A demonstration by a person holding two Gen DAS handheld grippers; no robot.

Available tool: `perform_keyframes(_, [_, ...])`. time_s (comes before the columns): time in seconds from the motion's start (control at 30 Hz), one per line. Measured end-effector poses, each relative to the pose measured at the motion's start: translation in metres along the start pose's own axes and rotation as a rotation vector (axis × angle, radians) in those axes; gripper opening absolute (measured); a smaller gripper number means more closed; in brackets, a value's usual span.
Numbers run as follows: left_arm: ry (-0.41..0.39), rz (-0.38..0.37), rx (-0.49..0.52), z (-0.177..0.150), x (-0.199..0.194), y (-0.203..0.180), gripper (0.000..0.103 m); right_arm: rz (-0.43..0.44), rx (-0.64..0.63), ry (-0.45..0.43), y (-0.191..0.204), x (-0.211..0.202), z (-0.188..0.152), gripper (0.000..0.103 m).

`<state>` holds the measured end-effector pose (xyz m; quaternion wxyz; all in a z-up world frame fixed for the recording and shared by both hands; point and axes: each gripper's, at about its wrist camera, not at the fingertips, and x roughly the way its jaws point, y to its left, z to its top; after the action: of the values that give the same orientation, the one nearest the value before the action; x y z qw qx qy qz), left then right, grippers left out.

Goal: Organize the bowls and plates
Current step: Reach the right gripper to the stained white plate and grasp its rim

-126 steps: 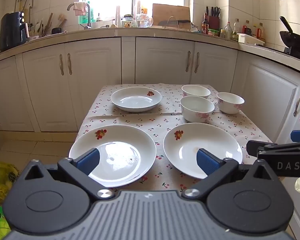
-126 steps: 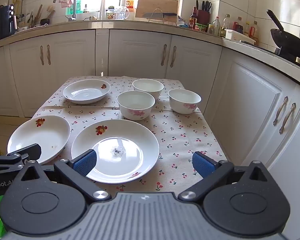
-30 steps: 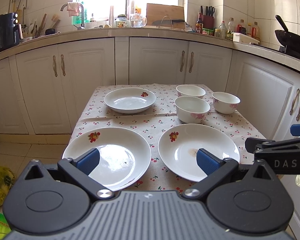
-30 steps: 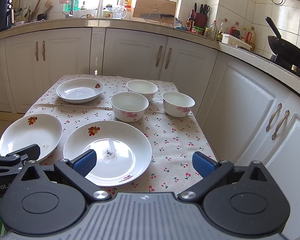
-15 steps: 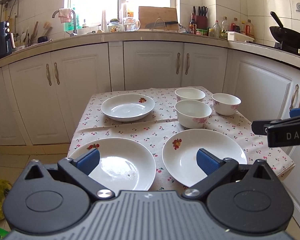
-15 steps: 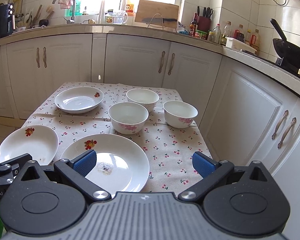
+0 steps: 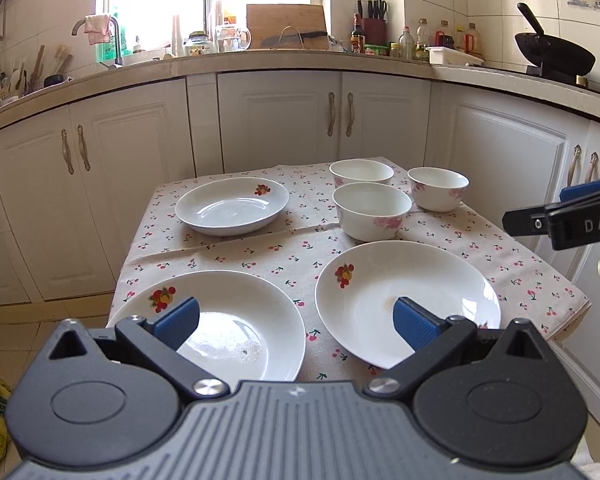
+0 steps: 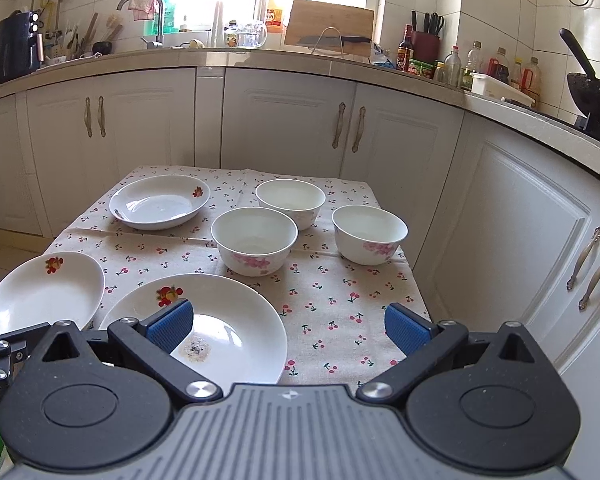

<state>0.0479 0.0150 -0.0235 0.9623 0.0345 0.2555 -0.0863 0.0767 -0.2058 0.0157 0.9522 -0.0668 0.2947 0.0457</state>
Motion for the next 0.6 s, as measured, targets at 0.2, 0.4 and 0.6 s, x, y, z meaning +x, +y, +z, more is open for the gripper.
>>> perform_keyframes(0.2, [0.006, -0.034, -0.021, -0.006, 0.005, 0.012, 0.102, 0.112, 0.001, 0.009, 0.002, 0.014, -0.004, 0.103])
perform_keyframes(0.4, [0.058, -0.03, -0.027, -0.021, 0.005, 0.032, 0.102, 0.304, 0.04, 0.04, 0.007, 0.03, -0.002, 0.103])
perform_keyframes(0.6, [0.082, -0.009, -0.021, -0.039, -0.005, 0.059, 0.102, 0.381, -0.009, 0.061, 0.027, 0.044, 0.01, 0.103])
